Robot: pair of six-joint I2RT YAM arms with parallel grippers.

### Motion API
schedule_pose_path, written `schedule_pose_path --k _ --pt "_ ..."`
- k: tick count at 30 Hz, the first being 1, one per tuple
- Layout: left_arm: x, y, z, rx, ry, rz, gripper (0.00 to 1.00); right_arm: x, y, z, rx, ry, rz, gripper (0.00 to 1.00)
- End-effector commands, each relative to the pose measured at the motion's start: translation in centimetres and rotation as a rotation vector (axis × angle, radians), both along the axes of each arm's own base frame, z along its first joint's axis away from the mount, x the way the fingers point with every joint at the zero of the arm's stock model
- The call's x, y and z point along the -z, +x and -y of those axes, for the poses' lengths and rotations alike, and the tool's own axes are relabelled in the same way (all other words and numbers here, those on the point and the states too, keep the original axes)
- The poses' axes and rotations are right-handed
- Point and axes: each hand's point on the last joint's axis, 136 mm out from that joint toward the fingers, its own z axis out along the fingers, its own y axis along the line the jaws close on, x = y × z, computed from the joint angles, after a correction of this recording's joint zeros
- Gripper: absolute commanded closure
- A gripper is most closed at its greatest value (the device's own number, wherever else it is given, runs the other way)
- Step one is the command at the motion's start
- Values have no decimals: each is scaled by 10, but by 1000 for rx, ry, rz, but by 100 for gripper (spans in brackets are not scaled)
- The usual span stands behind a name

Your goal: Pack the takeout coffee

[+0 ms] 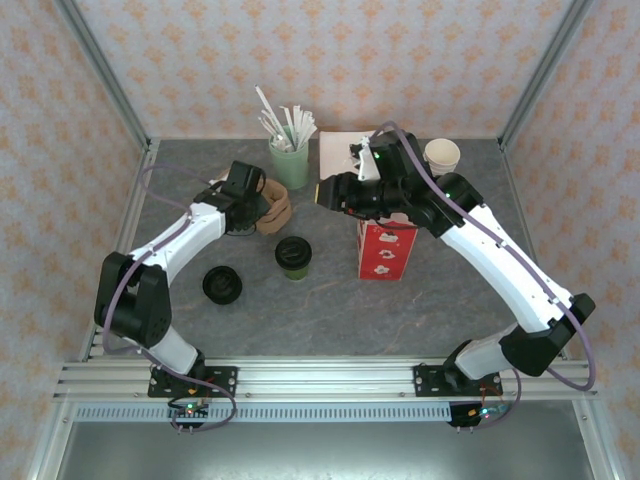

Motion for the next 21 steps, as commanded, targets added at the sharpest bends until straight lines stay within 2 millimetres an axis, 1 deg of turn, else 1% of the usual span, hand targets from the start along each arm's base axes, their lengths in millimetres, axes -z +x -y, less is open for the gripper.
schedule_pose_path --k 1,3,8,11,15,21 --pt "-13 13 -5 -27 0 45 66 -3 -4 9 11 -5 15 52" --pt "-13 13 -5 -26 1 46 71 -1 -3 10 14 -8 11 52" --pt "-21 13 -7 -23 10 61 72 1 -1 13 21 -3 2 52" --pt "-23 13 -8 -22 17 63 74 3 1 16 30 1 -4 52" --pt "-23 13 -7 -17 12 65 83 3 2 18 35 2 -4 52" --pt "-24 13 -7 -13 16 67 85 5 3 18 35 -3 -6 52"
